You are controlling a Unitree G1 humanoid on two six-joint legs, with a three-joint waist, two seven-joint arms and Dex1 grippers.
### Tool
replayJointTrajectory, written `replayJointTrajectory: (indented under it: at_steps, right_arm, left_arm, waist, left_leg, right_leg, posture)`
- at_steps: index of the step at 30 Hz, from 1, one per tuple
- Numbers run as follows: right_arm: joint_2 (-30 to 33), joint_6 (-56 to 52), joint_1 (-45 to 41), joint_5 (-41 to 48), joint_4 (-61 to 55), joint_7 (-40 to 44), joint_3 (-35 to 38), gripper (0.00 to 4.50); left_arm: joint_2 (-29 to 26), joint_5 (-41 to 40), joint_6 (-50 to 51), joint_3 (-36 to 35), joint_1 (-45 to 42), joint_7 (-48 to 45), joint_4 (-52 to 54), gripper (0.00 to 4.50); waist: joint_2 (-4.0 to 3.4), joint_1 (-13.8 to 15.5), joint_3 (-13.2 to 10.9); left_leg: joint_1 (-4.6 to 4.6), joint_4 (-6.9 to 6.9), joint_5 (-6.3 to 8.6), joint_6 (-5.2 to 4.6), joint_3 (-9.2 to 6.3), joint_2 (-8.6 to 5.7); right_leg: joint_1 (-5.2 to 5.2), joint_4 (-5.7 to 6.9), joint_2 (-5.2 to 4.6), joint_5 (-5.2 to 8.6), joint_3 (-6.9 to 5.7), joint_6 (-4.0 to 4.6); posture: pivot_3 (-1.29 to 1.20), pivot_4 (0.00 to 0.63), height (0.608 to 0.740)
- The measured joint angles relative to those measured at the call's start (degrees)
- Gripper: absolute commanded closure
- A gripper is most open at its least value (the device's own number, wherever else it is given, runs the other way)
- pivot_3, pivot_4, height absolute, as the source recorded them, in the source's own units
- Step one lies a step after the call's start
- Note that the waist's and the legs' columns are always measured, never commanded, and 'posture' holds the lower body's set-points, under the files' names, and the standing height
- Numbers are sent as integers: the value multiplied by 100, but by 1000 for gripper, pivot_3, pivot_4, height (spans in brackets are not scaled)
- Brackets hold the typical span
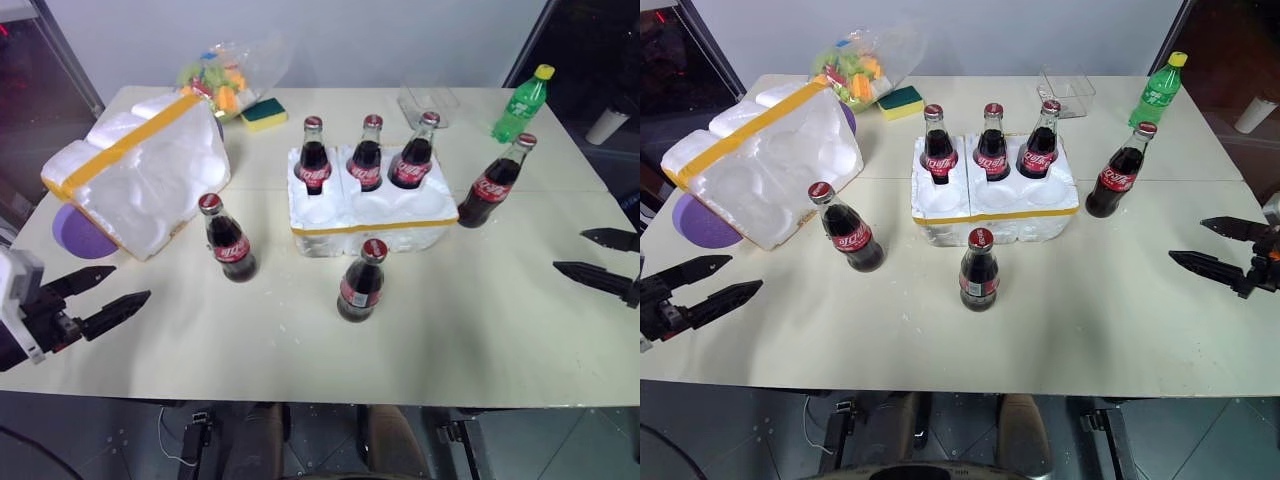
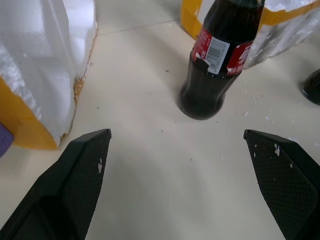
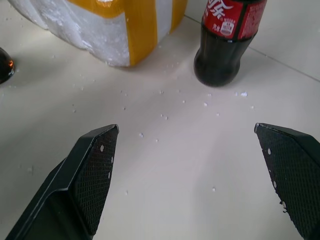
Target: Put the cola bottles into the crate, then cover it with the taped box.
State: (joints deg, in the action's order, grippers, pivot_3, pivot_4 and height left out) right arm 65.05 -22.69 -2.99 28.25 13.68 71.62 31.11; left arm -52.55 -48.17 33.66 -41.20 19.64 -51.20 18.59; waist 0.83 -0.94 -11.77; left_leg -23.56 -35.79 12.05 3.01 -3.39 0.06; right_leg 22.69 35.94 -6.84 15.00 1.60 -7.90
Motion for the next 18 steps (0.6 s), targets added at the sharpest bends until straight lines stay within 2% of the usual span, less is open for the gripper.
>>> replayJointTrajectory:
  at_steps: [18]
  right_arm:
    - [-123,-209,151,130,-100,-74,144,28]
  left_arm:
    - [0,139,379,182,-662,-278,-264,46]
  waist:
    - [0,-4,0]
  left_leg:
    - [0,2,0,0,0,0]
  right_leg:
    - [1,0,0,0,0,0]
  posture:
    - [0,150,739]
